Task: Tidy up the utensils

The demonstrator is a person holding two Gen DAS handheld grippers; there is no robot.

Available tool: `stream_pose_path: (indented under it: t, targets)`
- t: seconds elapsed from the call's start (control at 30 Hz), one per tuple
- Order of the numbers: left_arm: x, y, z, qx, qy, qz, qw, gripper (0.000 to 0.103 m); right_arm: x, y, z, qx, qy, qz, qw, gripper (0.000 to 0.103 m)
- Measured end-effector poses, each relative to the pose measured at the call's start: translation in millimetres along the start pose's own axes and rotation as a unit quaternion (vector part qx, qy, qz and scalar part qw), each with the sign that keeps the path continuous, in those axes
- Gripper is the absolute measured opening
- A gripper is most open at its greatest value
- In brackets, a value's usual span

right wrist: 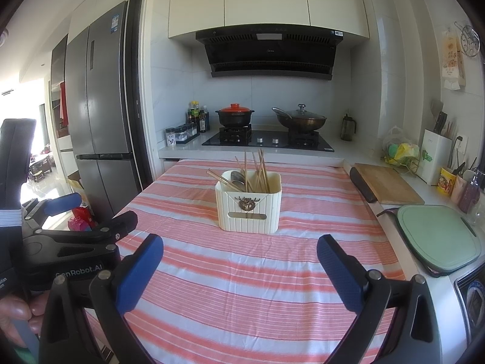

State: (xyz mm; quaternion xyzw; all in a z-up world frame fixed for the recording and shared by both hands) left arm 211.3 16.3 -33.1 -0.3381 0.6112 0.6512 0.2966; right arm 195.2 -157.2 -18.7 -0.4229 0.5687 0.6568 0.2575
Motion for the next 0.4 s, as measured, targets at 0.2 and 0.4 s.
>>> stream_pose_path:
  t: [0.2, 0.4]
  targets:
    - [2.0, -2.9, -1.5, 0.001, -0.004, 0.002, 1.0, 0.103, 2.8, -1.2, -0.1, 0.0, -0.001, 0.003, 1.0, 0.103]
    - [2.3, -4.2, 3.0, 0.0, 0.007, -0.002, 1.0, 0.103, 5.1, -4.1, -2.9, 0.003, -0.005, 0.006, 1.0, 0.103]
Point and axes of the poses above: each gripper's, at about its wrist camera, not at the fingertips, and y roughly against the way its jaws point, z to its left, x to its underside, the point moved 8 cm from there along -y, roughly the way its jaws point, and after that the axes turned 5 degrees about z, right-handed, at the moved point
